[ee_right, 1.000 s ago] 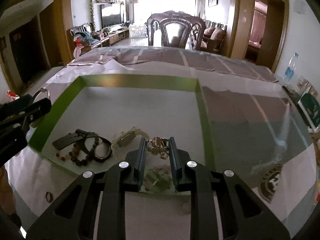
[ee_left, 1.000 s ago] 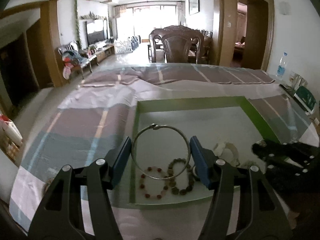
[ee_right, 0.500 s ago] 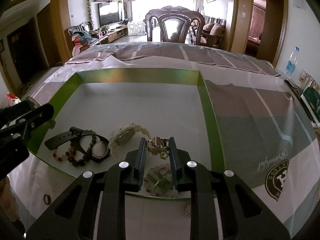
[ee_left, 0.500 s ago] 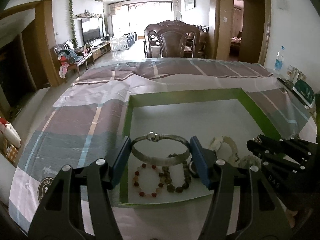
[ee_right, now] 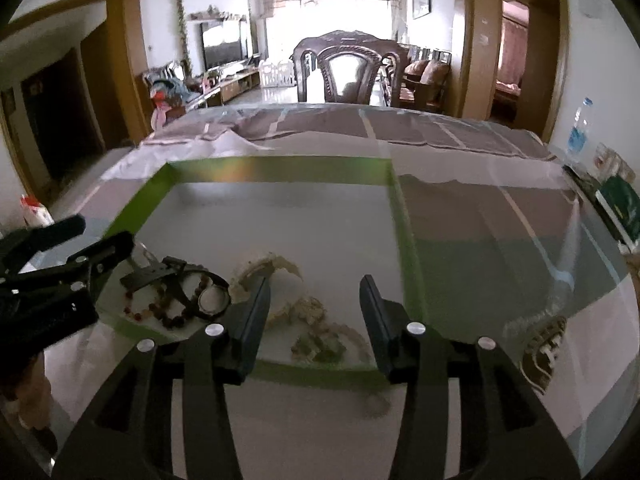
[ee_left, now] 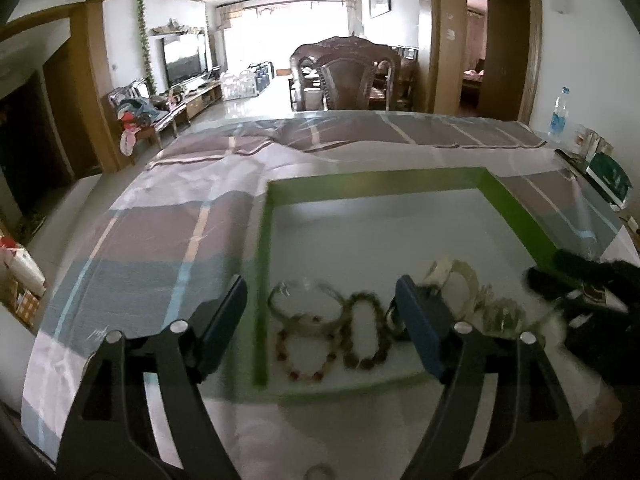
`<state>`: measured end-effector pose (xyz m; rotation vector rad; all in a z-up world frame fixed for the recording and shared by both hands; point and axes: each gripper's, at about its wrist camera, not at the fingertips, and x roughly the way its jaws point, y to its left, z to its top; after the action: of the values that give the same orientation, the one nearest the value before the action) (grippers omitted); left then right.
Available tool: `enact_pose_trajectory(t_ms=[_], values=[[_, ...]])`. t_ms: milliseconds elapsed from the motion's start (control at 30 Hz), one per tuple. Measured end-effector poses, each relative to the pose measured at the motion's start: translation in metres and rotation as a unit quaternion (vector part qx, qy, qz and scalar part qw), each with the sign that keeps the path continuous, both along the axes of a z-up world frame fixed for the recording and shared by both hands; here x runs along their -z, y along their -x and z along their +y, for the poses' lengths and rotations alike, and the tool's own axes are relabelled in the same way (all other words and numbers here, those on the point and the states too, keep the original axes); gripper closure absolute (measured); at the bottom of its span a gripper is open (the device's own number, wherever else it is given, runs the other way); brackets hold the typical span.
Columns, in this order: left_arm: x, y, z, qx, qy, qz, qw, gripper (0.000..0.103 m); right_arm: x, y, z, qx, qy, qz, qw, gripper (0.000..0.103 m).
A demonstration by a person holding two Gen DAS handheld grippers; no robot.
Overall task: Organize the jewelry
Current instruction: 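Carry bangle and brooch into the green box and open both grippers, then move the left gripper to the small dark ring while the right gripper approaches the silver beaded ring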
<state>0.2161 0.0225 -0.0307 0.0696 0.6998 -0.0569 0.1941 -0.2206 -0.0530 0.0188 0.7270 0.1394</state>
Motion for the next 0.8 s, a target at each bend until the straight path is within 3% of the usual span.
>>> enact_pose_trajectory(t_ms=[133, 233, 333, 433, 667, 733, 767, 800], values=[[0.002, 0.044, 0.028, -0.010, 0.007, -0.011, 0.9999, 0.018, 0.003, 0.025, -0.045, 0.032, -0.019, 0.020, 0.999, 0.057], [0.019, 0.071, 0.048, -0.016, 0.024, 0.007, 0.9996, 0.018, 0.021, 0.031, -0.058, 0.023, -0.020, 0.058, 0.998, 0.057], [0.041, 0.081, 0.061, -0.031, 0.043, 0.045, 0.9976, 0.018, 0.045, 0.031, -0.048, 0.013, 0.022, 0.087, 0.996, 0.057], [0.057, 0.084, 0.061, -0.035, 0.052, 0.072, 0.9955, 0.018, 0.061, 0.028, -0.037, -0.004, 0.022, 0.111, 0.994, 0.061], [0.073, 0.093, 0.039, -0.002, 0.043, 0.082, 0.9958, 0.018, 0.069, 0.020, -0.011, 0.002, 0.051, 0.097, 0.994, 0.061], [0.076, 0.095, 0.034, 0.006, 0.040, 0.083, 0.9957, 0.018, 0.070, 0.017, -0.006, -0.004, 0.053, 0.092, 0.994, 0.070], [0.077, 0.095, 0.033, 0.009, 0.039, 0.085, 0.9956, 0.018, 0.070, 0.019, -0.003, -0.012, 0.047, 0.093, 0.995, 0.082], [0.078, 0.094, 0.031, 0.011, 0.038, 0.086, 0.9955, 0.018, 0.070, 0.019, -0.003, -0.013, 0.047, 0.094, 0.994, 0.082]])
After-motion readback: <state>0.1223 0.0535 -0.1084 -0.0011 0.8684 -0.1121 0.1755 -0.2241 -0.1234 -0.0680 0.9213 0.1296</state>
